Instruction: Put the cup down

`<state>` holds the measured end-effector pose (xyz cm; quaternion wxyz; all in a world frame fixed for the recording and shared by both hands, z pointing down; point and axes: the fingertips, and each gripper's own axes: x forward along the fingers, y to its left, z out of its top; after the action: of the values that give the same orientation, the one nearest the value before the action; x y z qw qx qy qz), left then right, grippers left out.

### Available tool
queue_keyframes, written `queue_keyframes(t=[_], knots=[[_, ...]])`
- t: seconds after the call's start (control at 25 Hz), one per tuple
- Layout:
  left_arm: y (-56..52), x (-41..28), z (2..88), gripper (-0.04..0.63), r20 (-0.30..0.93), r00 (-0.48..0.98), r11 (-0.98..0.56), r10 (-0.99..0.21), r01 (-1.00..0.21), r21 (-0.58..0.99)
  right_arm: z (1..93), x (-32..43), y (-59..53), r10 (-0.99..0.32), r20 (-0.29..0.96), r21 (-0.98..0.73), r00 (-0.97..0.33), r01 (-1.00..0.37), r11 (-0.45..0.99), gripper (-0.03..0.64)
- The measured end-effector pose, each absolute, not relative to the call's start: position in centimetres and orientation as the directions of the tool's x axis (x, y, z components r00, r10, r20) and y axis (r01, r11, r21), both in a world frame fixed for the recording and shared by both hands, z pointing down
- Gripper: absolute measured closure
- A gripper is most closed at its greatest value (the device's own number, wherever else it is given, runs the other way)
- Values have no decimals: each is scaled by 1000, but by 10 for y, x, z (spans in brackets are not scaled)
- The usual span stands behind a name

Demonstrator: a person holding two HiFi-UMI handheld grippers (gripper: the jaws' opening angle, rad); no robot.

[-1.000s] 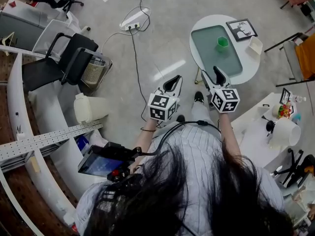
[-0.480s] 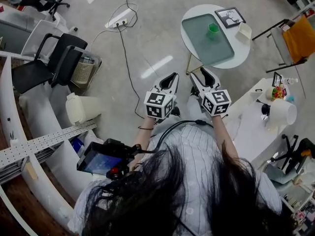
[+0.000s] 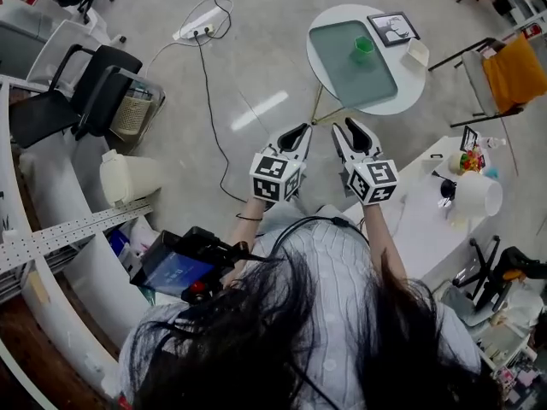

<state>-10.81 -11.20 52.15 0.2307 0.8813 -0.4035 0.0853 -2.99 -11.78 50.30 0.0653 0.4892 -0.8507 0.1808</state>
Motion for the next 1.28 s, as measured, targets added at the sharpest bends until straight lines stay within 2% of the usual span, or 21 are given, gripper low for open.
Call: queue_keyframes(t=[1.28], knots=[[26, -24, 502, 563, 353, 591, -543, -725, -806, 235, 480, 48, 18, -781, 164, -292, -603, -786, 545, 517]])
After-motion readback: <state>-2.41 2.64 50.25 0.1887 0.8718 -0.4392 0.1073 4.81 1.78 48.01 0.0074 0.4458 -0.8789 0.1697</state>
